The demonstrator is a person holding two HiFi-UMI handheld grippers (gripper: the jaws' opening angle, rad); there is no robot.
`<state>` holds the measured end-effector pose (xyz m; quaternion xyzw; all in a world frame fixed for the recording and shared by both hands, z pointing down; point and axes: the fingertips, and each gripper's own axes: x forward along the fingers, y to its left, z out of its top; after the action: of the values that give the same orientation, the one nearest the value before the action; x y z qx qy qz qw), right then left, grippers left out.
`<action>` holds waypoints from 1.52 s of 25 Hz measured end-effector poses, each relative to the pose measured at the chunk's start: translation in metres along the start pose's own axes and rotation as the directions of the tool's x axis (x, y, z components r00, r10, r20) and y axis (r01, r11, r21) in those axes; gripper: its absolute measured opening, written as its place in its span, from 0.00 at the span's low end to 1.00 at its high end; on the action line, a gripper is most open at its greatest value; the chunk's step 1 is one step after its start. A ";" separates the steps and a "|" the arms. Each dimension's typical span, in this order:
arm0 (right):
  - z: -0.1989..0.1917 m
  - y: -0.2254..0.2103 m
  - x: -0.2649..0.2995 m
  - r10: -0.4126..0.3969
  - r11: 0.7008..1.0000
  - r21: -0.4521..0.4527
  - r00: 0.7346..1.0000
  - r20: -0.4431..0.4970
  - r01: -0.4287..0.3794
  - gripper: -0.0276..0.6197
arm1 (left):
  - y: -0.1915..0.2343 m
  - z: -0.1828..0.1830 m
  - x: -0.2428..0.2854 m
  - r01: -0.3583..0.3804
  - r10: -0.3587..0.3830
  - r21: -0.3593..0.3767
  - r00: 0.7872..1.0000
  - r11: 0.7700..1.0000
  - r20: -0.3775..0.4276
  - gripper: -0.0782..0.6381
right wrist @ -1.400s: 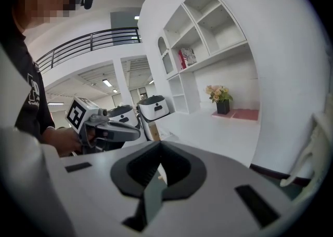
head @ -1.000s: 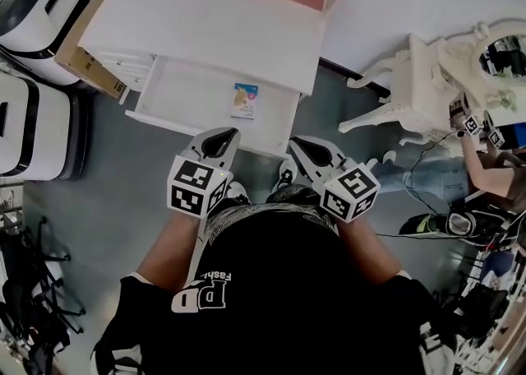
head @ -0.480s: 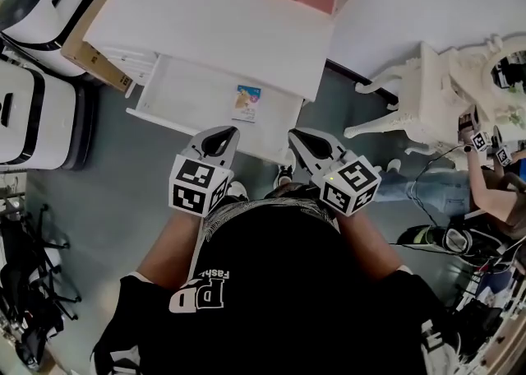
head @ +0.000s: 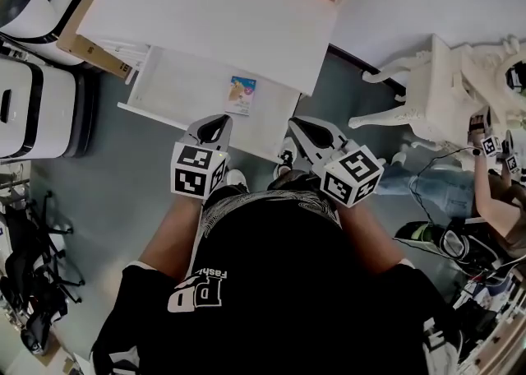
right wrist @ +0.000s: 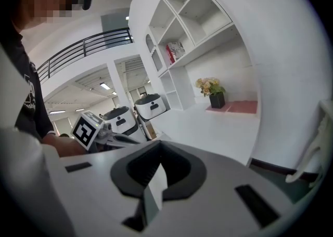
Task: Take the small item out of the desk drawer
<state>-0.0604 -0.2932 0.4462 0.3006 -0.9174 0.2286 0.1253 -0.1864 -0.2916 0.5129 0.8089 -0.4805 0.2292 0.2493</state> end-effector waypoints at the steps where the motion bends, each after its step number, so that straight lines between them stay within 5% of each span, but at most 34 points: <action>1: -0.001 -0.004 0.001 0.002 1.000 0.008 1.000 -0.003 -0.002 0.06 | 0.003 -0.004 0.008 -0.009 0.009 -0.012 1.000 1.000 -0.013 0.13; 7: -0.023 -0.035 0.000 -0.015 0.998 0.068 0.999 -0.034 0.017 0.06 | 0.018 -0.027 0.049 -0.056 0.049 -0.088 0.996 0.995 -0.079 0.13; 18: -0.039 -0.062 0.011 0.025 0.987 0.163 0.999 -0.043 -0.018 0.06 | 0.043 -0.042 0.117 -0.123 0.114 -0.054 0.983 0.991 -0.143 0.13; 31: -0.046 -0.083 0.016 0.048 0.983 0.180 0.994 -0.094 -0.031 0.06 | 0.073 -0.098 0.174 -0.174 0.139 -0.084 0.935 0.981 -0.326 0.14; 34: -0.047 -0.091 0.014 0.039 0.983 0.184 0.994 -0.106 -0.019 0.06 | 0.080 -0.108 0.184 -0.190 0.150 -0.083 0.925 0.978 -0.348 0.23; 38: -0.049 -0.101 0.012 0.028 0.981 0.193 0.992 -0.120 -0.005 0.06 | 0.089 -0.116 0.196 -0.211 0.164 -0.092 0.917 0.973 -0.364 0.25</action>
<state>-0.0034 -0.3471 0.5281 0.2891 -0.8842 0.3351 0.1495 -0.1963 -0.3864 0.7378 0.6867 -0.5170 0.3622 0.3605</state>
